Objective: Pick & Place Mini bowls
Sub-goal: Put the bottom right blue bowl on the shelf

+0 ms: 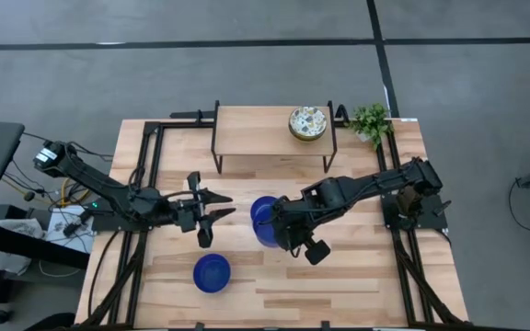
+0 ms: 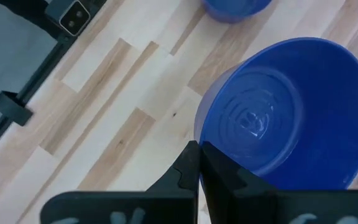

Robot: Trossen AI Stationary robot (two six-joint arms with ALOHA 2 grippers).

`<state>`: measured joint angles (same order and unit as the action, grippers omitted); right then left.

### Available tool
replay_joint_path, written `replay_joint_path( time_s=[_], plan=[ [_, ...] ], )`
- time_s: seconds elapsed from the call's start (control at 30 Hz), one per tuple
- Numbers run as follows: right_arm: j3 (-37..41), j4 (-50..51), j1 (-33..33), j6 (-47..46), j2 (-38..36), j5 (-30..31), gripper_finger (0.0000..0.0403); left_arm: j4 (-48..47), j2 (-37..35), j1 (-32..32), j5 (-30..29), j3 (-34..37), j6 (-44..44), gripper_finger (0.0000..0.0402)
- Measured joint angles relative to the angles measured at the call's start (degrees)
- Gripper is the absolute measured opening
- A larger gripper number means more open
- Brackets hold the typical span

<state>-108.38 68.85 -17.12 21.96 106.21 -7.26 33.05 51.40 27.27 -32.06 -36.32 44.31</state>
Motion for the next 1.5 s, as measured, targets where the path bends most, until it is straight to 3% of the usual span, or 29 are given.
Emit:
replay_joint_path(
  time_s=[0.17,0.27,0.37,0.57,0.67,0.8,1.13,1.5],
  plan=[
    [0.0,0.18,0.16,0.56,0.0,1.25,0.0,-0.21,-1.46,0.07,1.61,-3.91,0.15,0.0112],
    [0.0,0.14,0.35,0.6,0.0,1.28,0.0,-4.21,-1.58,-0.16,8.4,-9.48,1.03,0.0112],
    [0.0,0.16,0.37,1.02,0.0,1.39,0.0,-16.46,0.09,-0.86,14.77,-17.19,1.76,0.0112],
    [0.0,0.79,0.76,1.07,0.0,1.37,0.0,-54.76,7.67,-2.4,16.32,-35.11,-6.33,0.0112],
    [0.0,0.69,0.81,1.76,0.0,1.4,0.0,-65.92,12.27,-3.74,22.28,-41.1,-9.4,0.0112],
    [0.0,0.04,0.87,2.1,0.0,1.36,0.0,-74.27,17.71,-6.78,30.28,-44.02,-10.72,0.0112],
    [0.0,-4.75,0.66,1.61,-0.02,1.16,0.0,-77.54,21.81,-14.84,47.37,-44.33,-10.4,0.0112],
    [0.0,-6.37,0.66,1.85,-0.02,1.11,0.0,-76.35,21.84,-15.73,48.44,-42.73,-10.16,0.0112]
  ],
)
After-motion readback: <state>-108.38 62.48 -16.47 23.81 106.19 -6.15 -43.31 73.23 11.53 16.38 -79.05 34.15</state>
